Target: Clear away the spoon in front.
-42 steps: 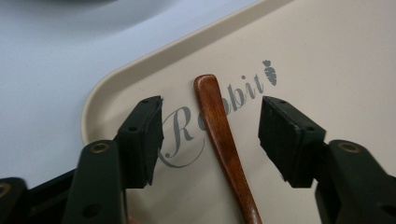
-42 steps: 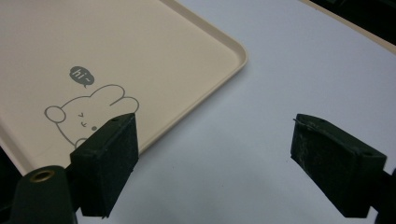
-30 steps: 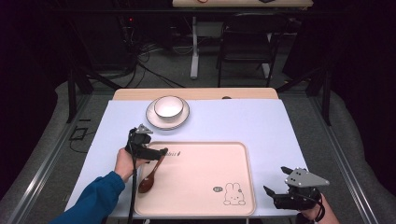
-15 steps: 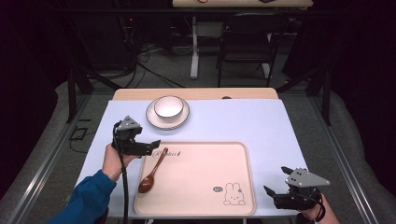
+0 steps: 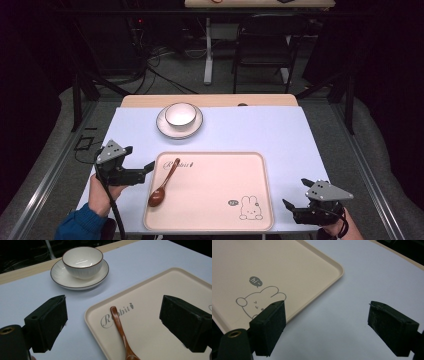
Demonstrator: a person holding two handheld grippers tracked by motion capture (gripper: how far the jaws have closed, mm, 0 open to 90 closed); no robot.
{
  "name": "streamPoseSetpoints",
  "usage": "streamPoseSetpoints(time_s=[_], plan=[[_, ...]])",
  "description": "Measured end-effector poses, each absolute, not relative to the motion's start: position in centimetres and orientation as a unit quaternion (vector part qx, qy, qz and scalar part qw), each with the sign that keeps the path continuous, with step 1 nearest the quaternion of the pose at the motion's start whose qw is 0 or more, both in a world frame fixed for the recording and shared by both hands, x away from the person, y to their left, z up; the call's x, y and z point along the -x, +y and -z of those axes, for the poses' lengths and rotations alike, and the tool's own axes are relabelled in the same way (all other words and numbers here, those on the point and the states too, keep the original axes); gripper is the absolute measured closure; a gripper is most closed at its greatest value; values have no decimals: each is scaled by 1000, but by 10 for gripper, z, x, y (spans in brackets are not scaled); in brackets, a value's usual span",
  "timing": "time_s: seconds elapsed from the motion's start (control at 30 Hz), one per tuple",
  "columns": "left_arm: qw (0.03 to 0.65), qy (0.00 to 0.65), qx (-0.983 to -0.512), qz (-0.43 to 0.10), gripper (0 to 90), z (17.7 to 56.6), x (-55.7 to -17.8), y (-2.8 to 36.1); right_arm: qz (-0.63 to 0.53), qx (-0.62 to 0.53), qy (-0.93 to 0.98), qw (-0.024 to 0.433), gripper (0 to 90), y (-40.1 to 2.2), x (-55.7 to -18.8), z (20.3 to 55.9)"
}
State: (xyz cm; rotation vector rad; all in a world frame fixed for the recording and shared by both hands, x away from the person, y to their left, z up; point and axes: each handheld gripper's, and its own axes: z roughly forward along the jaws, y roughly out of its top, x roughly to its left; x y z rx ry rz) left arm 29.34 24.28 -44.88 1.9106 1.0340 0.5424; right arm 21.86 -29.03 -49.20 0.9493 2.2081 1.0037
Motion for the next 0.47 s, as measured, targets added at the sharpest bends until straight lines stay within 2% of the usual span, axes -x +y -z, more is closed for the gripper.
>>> streamPoseSetpoints(time_s=[0.23, 0.47], plan=[[442, 437, -749, -228, 80, 461, -278, 255, -371, -352, 818, 263, 141, -291, -220, 492], [429, 446, -750, -234, 79, 472, -278, 257, -371, -352, 817, 266, 142, -290, -219, 492]])
